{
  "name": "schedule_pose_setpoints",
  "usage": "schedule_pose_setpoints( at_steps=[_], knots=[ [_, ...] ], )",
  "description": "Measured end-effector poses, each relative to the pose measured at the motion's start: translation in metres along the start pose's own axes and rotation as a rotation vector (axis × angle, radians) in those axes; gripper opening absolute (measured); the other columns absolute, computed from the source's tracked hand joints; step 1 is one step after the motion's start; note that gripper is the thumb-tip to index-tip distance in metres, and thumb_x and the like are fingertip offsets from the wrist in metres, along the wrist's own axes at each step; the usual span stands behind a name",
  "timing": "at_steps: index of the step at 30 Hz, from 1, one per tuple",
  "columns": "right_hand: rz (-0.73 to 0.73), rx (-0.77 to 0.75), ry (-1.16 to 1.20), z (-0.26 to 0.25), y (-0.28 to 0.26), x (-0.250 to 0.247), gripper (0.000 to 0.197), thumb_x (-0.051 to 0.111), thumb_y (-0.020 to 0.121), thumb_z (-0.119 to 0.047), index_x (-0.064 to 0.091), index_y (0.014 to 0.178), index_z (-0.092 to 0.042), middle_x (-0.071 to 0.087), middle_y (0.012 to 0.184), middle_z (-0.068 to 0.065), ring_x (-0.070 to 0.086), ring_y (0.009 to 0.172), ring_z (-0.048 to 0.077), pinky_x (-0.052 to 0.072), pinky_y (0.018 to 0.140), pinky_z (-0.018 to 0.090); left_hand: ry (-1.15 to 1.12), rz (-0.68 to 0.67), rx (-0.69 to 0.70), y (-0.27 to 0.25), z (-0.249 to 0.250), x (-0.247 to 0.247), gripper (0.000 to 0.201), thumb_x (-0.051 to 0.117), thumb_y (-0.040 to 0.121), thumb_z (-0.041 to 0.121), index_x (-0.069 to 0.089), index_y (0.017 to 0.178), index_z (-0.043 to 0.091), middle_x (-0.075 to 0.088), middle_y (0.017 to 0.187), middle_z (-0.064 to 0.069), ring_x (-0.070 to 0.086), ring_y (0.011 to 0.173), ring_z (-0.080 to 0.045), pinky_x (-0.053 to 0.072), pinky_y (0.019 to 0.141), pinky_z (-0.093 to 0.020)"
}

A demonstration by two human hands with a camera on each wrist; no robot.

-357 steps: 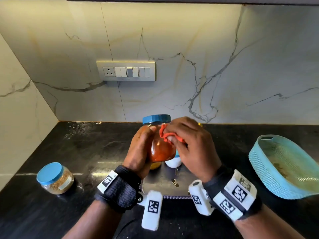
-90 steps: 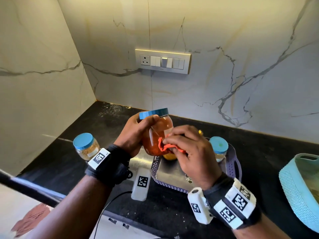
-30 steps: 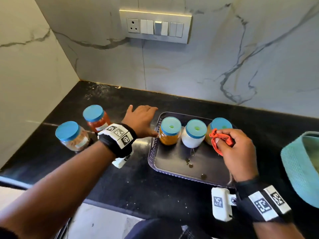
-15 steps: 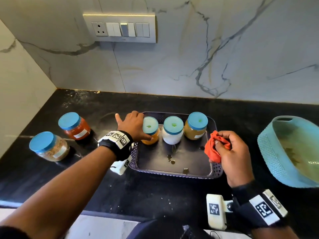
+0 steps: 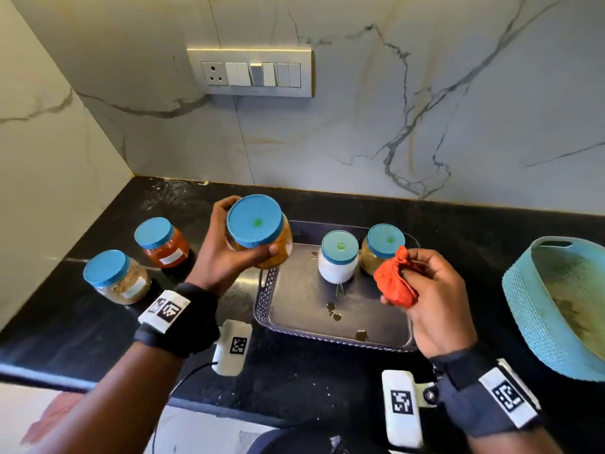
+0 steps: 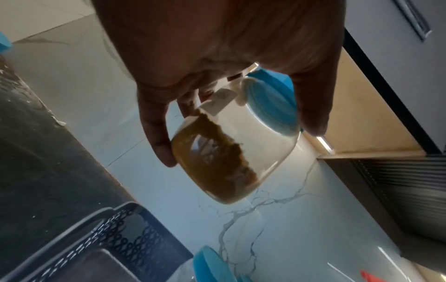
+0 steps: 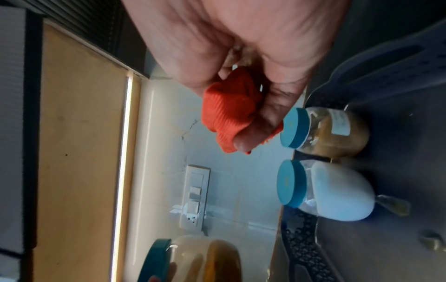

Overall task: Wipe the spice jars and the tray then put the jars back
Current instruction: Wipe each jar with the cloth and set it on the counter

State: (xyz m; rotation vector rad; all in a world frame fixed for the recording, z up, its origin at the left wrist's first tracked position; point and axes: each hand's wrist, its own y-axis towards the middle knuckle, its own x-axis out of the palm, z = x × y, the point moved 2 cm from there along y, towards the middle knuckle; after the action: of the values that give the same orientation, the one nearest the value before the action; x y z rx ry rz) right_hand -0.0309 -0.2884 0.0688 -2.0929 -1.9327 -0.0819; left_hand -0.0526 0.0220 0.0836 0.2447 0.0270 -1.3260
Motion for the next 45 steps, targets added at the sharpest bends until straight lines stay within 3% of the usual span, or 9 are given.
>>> schedule_pose_setpoints(
  at_steps=[4, 7, 11, 14, 18, 25, 31, 39, 45],
  knots=[
    [-0.123, 0.026, 0.202, -0.013, -0.005, 0.022, 0.034, 0.045, 0.093, 0.013, 0.062, 0.114, -0.008, 0.067, 0.110, 0.018, 0.065, 0.102, 0.032, 0.055, 0.086, 0.050, -0.037, -0.045, -0.020, -0.018, -0.001, 0.017, 0.108, 0.093, 0.050, 0.047, 0.035, 0.137, 0.019, 0.062, 0.125, 0.004, 0.063, 0.113, 0.005, 0.049, 0.092, -0.013],
    [-0.281, -0.073, 0.163, -0.027, -0.014, 0.034, 0.056, 0.061, 0.075, 0.018, 0.060, 0.122, -0.012, 0.068, 0.117, 0.013, 0.065, 0.111, 0.024, 0.051, 0.101, 0.040, -0.063, -0.070, 0.003, -0.032, 0.002, 0.032, 0.092, 0.086, 0.058, 0.032, 0.038, 0.134, 0.017, 0.064, 0.120, 0.005, 0.064, 0.107, 0.007, 0.049, 0.089, -0.012],
    [-0.411, -0.390, -0.350, -0.048, -0.025, 0.048, 0.051, 0.077, 0.075, -0.001, 0.065, 0.116, -0.029, 0.072, 0.116, -0.002, 0.068, 0.111, 0.015, 0.051, 0.099, 0.034, 0.019, -0.117, 0.047, -0.040, 0.006, 0.040, 0.086, 0.089, 0.060, 0.035, 0.049, 0.135, 0.024, 0.069, 0.121, 0.011, 0.064, 0.116, -0.005, 0.052, 0.094, -0.021],
    [-0.496, -0.694, -0.659, -0.063, -0.037, 0.065, 0.037, 0.074, 0.083, -0.008, 0.068, 0.116, -0.023, 0.068, 0.114, -0.008, 0.065, 0.109, 0.011, 0.050, 0.096, 0.026, 0.185, -0.122, 0.142, -0.042, 0.015, 0.042, 0.079, 0.090, 0.061, 0.044, 0.053, 0.130, 0.040, 0.067, 0.126, 0.015, 0.064, 0.118, -0.011, 0.053, 0.099, -0.031],
    [-0.555, -0.952, -1.025, -0.062, -0.047, 0.085, 0.035, 0.074, 0.080, -0.011, 0.068, 0.112, -0.024, 0.064, 0.111, -0.010, 0.057, 0.104, 0.016, 0.048, 0.090, 0.036, 0.266, -0.117, 0.228, -0.041, 0.019, 0.043, 0.079, 0.096, 0.062, 0.035, 0.055, 0.129, 0.042, 0.066, 0.124, 0.015, 0.065, 0.114, -0.012, 0.053, 0.094, -0.030],
    [-0.584, -0.931, -1.145, -0.046, -0.042, 0.091, 0.033, 0.076, 0.078, -0.007, 0.069, 0.106, -0.022, 0.062, 0.105, -0.006, 0.058, 0.091, 0.020, 0.052, 0.079, 0.039, 0.448, -0.171, 0.345, -0.048, 0.017, 0.052, 0.083, 0.095, 0.058, 0.033, 0.059, 0.132, 0.018, 0.058, 0.119, 0.022, 0.059, 0.115, -0.009, 0.050, 0.094, -0.026],
    [-0.567, -0.960, -1.117, -0.056, -0.050, 0.108, 0.032, 0.074, 0.079, -0.001, 0.068, 0.103, -0.020, 0.061, 0.107, -0.006, 0.057, 0.095, 0.016, 0.050, 0.081, 0.032, 0.457, -0.156, 0.369, -0.045, 0.024, 0.051, 0.071, 0.083, 0.061, 0.046, 0.057, 0.125, 0.030, 0.054, 0.117, 0.035, 0.056, 0.112, -0.003, 0.050, 0.089, -0.019],
    [-0.453, -0.897, -1.153, -0.051, -0.030, 0.066, 0.031, 0.074, 0.074, 0.002, 0.069, 0.097, -0.018, 0.063, 0.102, -0.003, 0.060, 0.090, 0.025, 0.052, 0.079, 0.047, 0.517, -0.169, 0.375, -0.052, 0.021, 0.057, 0.086, 0.093, 0.058, 0.045, 0.059, 0.134, 0.024, 0.060, 0.125, 0.019, 0.057, 0.119, -0.005, 0.049, 0.095, -0.019],
    [-0.502, -0.947, -1.085, -0.055, -0.057, 0.094, 0.024, 0.069, 0.078, -0.004, 0.068, 0.099, -0.017, 0.063, 0.105, -0.002, 0.059, 0.091, 0.022, 0.048, 0.081, 0.038, 0.549, -0.186, 0.365, -0.044, 0.034, 0.055, 0.080, 0.080, 0.061, 0.054, 0.057, 0.132, 0.028, 0.063, 0.127, 0.014, 0.055, 0.119, -0.004, 0.051, 0.090, -0.020]
  ],
)
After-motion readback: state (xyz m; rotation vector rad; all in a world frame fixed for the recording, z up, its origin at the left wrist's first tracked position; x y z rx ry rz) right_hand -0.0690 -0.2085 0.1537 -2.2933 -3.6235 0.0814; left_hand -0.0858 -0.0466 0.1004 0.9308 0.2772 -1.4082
